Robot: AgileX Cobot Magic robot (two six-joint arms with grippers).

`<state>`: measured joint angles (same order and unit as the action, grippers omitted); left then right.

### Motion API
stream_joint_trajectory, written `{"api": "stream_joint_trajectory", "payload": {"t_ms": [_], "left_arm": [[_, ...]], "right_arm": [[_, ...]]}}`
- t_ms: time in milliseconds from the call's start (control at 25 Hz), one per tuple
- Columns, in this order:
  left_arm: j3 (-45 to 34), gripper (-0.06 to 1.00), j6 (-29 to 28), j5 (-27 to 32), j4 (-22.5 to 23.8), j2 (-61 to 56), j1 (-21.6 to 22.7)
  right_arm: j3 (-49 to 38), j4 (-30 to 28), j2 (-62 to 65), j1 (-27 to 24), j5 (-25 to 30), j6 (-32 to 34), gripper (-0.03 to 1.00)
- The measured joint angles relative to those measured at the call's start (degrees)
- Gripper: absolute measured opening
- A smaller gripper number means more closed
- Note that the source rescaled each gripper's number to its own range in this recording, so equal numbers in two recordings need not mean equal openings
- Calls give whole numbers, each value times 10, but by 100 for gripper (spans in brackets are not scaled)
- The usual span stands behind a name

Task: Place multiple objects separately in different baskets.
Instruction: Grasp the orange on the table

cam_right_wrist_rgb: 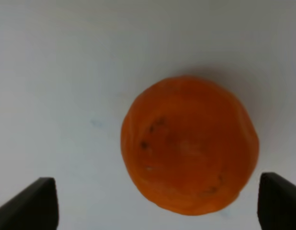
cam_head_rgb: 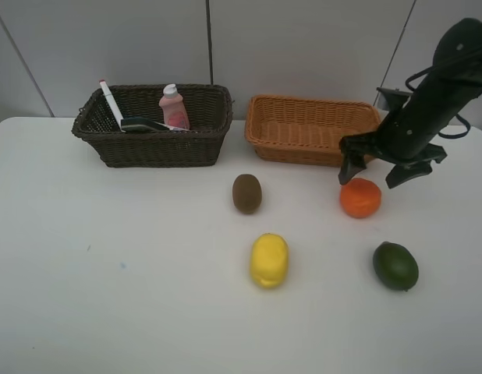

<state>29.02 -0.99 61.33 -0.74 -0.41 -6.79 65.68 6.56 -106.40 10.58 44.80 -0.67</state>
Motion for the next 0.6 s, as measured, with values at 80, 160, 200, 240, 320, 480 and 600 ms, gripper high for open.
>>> {"api": "stream_joint_trajectory", "payload": {"t_ms": [80, 160, 200, 240, 320, 480, 600], "left_arm": [[0, 96, 0, 0, 0, 0, 0], [0, 96, 0, 0, 0, 0, 0], [0, 96, 0, 0, 0, 0, 0], [0, 96, 0, 0, 0, 0, 0], [0, 96, 0, 0, 0, 0, 0], [0, 96, 0, 0, 0, 0, 0], [0, 96, 0, 0, 0, 0, 0]], "right_arm": [[0, 0, -10, 6, -7, 0, 96], [0, -5, -20, 7, -13, 0, 96], [1, -11, -24, 7, -14, 1, 96], [1, -18, -28, 5, -14, 7, 96], [3, -32, -36, 5, -21, 11, 96], [3, -45, -48, 5, -29, 19, 96], [3, -46, -48, 5, -38, 20, 96]]}}
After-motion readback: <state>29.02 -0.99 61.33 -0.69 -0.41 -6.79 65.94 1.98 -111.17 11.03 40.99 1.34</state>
